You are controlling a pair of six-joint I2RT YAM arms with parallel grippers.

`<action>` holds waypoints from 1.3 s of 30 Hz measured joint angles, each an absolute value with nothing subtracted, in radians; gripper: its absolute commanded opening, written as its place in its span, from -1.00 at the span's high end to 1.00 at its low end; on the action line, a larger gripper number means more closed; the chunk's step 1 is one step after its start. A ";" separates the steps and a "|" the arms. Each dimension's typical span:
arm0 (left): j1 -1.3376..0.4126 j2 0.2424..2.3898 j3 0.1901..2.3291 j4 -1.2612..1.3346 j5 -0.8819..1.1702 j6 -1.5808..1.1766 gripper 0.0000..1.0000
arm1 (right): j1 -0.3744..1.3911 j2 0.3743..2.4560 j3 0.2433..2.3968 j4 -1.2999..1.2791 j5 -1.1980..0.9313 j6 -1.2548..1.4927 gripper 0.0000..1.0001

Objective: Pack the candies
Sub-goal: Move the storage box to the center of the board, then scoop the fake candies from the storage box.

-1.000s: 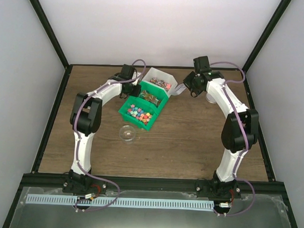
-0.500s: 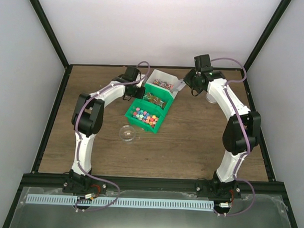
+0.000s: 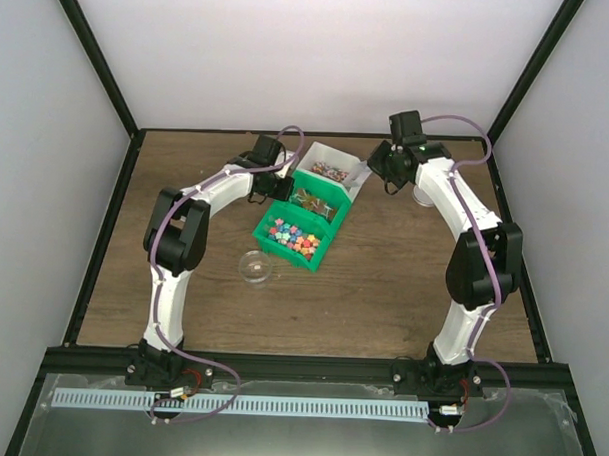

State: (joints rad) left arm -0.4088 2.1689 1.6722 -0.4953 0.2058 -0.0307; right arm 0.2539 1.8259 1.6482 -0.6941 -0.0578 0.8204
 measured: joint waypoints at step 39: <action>-0.437 2.200 1.711 -0.519 0.292 -0.018 0.92 | 0.247 1.951 1.636 -0.662 -0.116 0.658 0.99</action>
